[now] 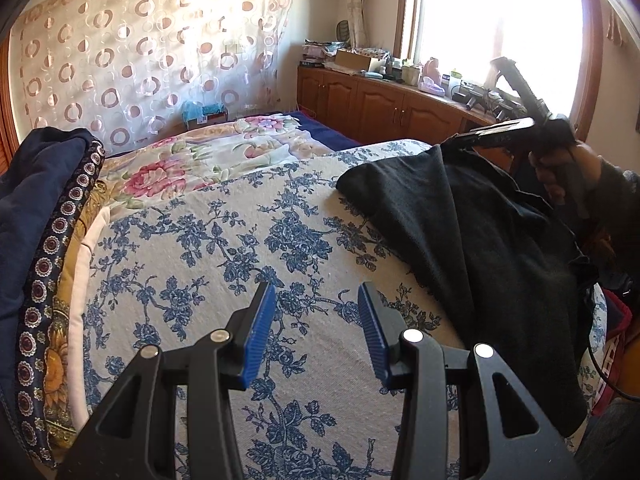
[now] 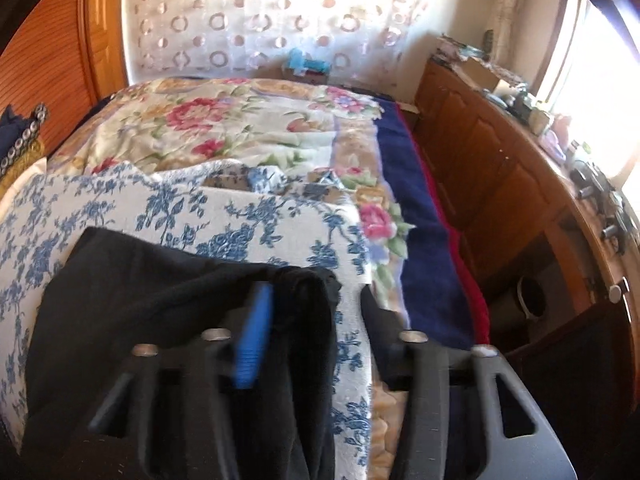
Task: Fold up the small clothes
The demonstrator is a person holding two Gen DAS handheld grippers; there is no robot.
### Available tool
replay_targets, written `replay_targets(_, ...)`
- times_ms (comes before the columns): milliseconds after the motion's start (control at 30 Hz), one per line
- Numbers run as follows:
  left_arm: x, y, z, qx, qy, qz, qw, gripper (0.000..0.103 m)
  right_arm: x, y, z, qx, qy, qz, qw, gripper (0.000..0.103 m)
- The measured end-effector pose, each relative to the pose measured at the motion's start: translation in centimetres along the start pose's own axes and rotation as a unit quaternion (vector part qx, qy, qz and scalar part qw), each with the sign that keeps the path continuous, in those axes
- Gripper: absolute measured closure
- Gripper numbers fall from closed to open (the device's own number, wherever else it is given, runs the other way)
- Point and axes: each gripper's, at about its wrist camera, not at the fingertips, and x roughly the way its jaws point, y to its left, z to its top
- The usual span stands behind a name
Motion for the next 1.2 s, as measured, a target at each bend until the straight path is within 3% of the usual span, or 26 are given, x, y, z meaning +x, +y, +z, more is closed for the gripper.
replay_targets(300,1.2,-1.2,-0.5,0.007,0.029,0.012,0.9995,0.061,-5.4,1.5,-2.9,-0.005,-0.030,0.034,0.999,0.051)
replay_targets(700,-1.9,-5.0,-1.5,0.014,0.027,0.019,0.9994,0.061,-12.0,2.7,-8.8,-0.018,-0.059,0.070,0.996,0.051)
replay_targets(933,-3.6,-7.8,-2.9,0.016,0.025,0.017,0.9994,0.061,-13.2,3.7,-13.3,-0.020,-0.052,0.095,0.994,0.051)
replay_targets(1200,-5.4,-10.9,-4.5,0.012,0.020,0.015,0.9996,0.061,-12.8,6.3,-17.0,-0.005,-0.038,0.153,0.988,0.051)
